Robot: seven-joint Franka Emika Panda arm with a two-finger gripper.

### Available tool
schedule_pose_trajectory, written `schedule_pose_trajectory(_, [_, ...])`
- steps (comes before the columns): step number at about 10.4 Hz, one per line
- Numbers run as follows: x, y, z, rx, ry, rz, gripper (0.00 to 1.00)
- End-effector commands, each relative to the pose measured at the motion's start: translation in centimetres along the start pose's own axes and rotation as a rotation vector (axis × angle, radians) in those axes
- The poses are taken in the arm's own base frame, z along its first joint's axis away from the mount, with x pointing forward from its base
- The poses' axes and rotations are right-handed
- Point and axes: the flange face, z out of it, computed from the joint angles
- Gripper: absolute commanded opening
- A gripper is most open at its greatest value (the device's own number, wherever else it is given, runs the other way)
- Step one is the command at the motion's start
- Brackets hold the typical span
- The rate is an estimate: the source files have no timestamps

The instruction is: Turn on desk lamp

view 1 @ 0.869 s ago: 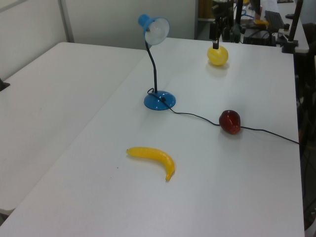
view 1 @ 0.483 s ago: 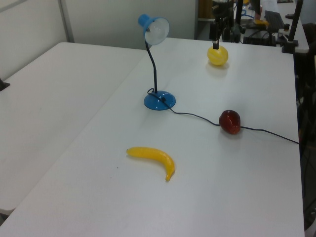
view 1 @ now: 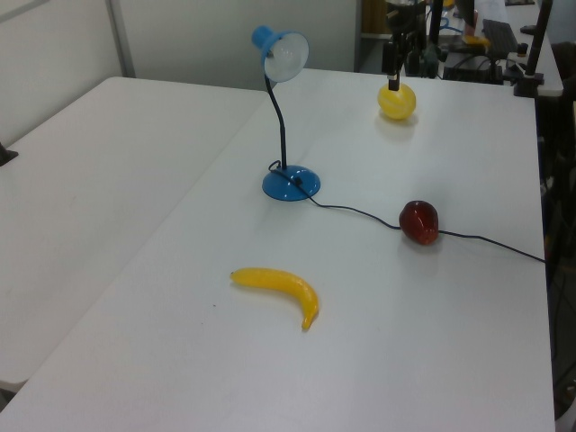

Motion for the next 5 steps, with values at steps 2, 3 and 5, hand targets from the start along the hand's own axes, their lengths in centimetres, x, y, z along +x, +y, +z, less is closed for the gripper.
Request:
schedule_pose_trajectory(2, [-0.2, 1.0, -0.9, 0.02, 0.012, 0.016, 1.0])
schedule_pose_trajectory(3, [-0.2, 0.9, -1.0, 0.02, 0.017, 0.016, 1.0])
schedule_pose_trajectory(5, [1.5, 0.0, -0.5, 0.01, 0.019, 0.105, 1.0])
